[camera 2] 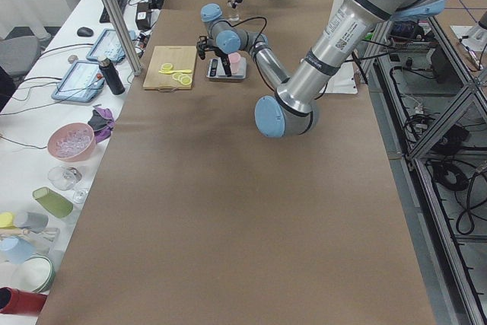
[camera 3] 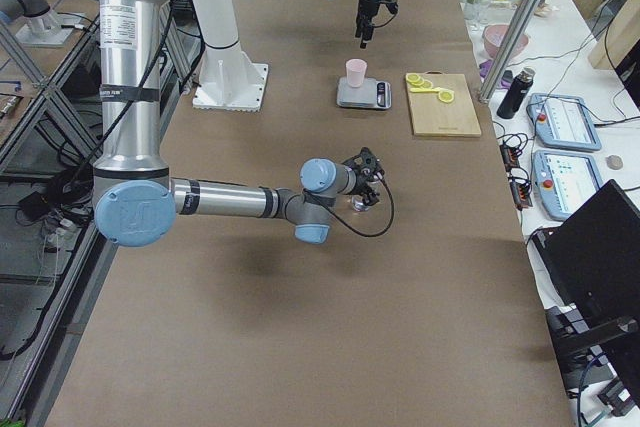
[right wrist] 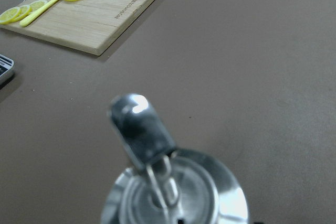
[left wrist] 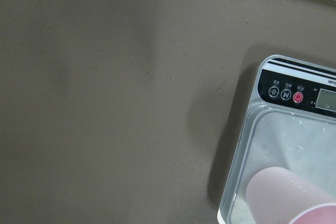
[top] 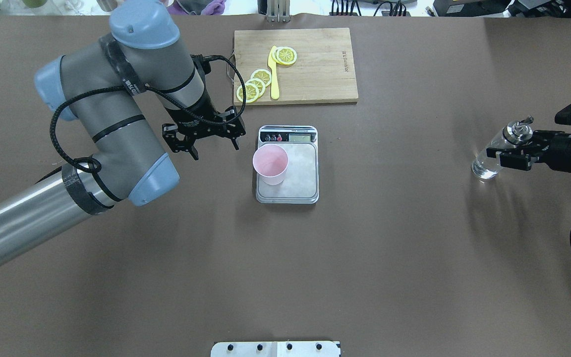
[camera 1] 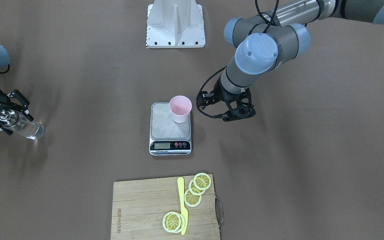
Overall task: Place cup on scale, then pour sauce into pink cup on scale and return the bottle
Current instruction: 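Open the left gripper off the cup while the right gripper grasps the bottle, then withdraw the left arm toward its rest while the right gripper lifts the bottle, then carry the glass bottle with the right gripper over the pink cup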
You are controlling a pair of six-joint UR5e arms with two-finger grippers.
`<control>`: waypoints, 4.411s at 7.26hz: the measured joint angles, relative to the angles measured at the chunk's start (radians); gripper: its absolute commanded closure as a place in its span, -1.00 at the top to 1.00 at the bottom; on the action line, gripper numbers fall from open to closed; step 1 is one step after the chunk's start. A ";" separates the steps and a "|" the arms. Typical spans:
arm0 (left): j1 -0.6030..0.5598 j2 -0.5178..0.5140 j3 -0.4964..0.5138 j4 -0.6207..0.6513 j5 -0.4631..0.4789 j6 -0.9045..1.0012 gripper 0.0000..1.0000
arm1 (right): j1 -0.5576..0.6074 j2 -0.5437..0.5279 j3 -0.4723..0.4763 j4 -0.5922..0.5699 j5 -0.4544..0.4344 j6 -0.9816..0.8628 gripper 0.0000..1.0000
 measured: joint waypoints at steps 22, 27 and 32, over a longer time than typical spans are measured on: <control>-0.466 0.488 -0.190 0.061 -0.009 0.791 0.97 | 0.022 0.193 0.415 -0.916 -0.033 -0.390 -0.31; -0.661 0.563 -0.102 0.105 -0.010 1.067 0.97 | -0.028 0.352 0.470 -1.242 -0.037 -0.422 -0.36; -0.772 0.695 -0.070 0.068 -0.075 1.219 0.97 | -0.165 0.440 0.504 -1.414 -0.156 -0.470 -0.36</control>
